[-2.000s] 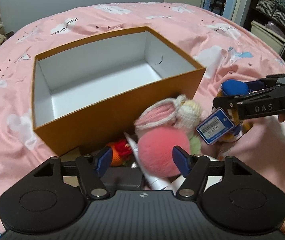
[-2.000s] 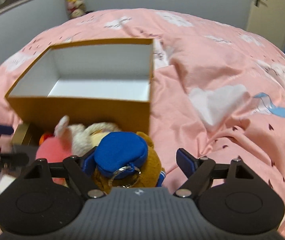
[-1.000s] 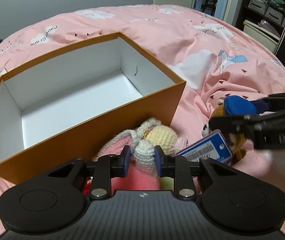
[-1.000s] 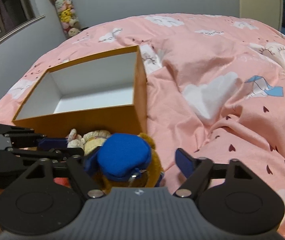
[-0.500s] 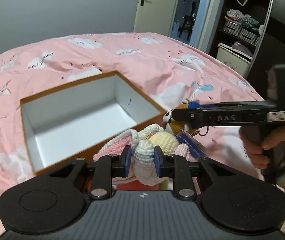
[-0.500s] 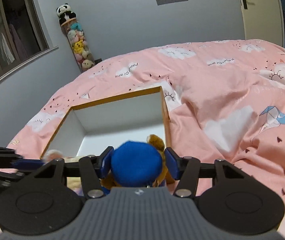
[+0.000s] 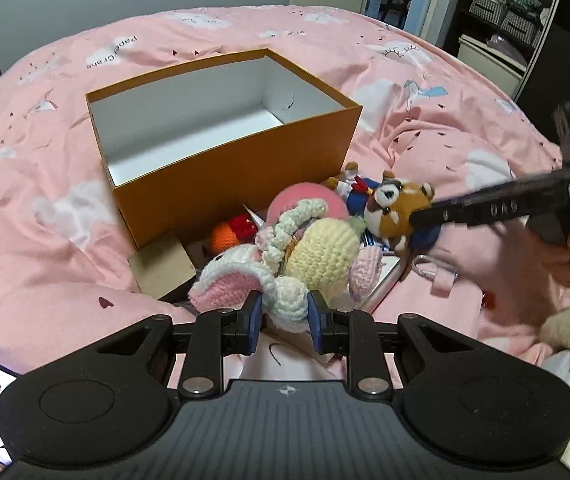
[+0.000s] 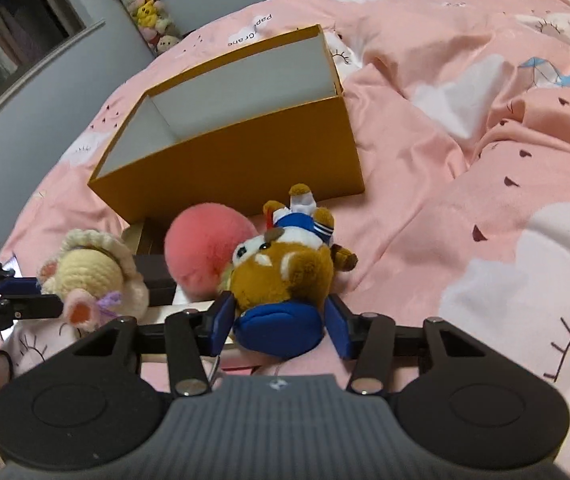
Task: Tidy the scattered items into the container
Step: 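Lift the bunny with the left gripper while the right gripper carries the plush dog toward the box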
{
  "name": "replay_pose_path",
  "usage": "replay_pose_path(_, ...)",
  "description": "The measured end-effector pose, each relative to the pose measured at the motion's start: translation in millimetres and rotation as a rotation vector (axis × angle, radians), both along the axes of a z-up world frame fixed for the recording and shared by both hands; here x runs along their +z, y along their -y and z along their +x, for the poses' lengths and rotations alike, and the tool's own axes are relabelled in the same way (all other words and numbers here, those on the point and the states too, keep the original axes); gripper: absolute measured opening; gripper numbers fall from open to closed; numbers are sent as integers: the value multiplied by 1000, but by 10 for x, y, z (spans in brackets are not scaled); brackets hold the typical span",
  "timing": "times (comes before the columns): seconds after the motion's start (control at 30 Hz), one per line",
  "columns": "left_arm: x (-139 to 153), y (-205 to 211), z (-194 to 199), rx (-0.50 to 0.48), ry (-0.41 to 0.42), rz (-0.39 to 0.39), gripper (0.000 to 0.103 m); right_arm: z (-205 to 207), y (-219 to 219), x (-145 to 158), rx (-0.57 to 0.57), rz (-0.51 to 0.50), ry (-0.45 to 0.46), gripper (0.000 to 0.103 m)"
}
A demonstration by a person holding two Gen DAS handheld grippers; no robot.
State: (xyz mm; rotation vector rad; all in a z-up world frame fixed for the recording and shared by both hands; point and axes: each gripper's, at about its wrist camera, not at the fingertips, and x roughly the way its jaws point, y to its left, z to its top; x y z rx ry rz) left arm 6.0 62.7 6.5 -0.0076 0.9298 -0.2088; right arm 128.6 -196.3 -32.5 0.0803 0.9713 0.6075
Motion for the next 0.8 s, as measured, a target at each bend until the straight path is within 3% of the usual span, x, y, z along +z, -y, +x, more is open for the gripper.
replay_pose_path(0.23, -99, 202, -59, -39, -31, 157, 28, -143, -238, 326, 89, -9, 205, 54)
replay_pose_path(0.3, -139, 241, -64, -43, -38, 200, 28, -163, -384, 325, 152, 4, 207, 50)
replay_pose_path(0.37, -190, 268, -67, -49, -46, 240, 28, -177, -562, 265, 210, 6, 192, 37)
replay_pose_path(0.4, -213, 276, -68, -49, -53, 253, 28, -172, -648, 227, 235, 4, 186, 34)
replay_pose_path(0.6, -299, 232, -44, -15, -65, 269, 29, -114, -1044, 120, 315, 37, 159, 33)
replay_pose_path(0.7, -329, 198, -48, 0, -71, 266, 32, -184, -1170, 96, 353, 25, 169, 27)
replay_pose_path(0.8, -305, 161, -87, -13, -71, 259, 39, -217, -1211, 92, 365, 17, 171, 27)
